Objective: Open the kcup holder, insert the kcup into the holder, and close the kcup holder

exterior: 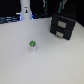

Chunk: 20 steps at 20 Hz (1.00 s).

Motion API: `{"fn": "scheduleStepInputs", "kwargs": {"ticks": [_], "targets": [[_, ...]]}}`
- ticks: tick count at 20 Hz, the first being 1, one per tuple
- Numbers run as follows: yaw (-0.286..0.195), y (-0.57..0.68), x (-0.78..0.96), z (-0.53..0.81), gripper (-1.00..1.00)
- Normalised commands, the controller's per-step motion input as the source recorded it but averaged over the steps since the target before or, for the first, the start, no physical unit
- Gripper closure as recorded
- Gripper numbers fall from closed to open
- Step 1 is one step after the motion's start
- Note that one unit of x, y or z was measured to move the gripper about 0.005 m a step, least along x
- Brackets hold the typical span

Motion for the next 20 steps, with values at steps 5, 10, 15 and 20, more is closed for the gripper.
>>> {"fn": "scheduleStepInputs", "kwargs": {"ticks": [5,10,15,20], "targets": [[-0.176,0.66,-0.08,-0.09,-1.00],[-0.167,0.64,-0.07,-0.14,-1.00],[-0.158,0.60,-0.02,-0.19,-1.00],[-0.139,0.54,0.00,-0.22,-1.00]]}}
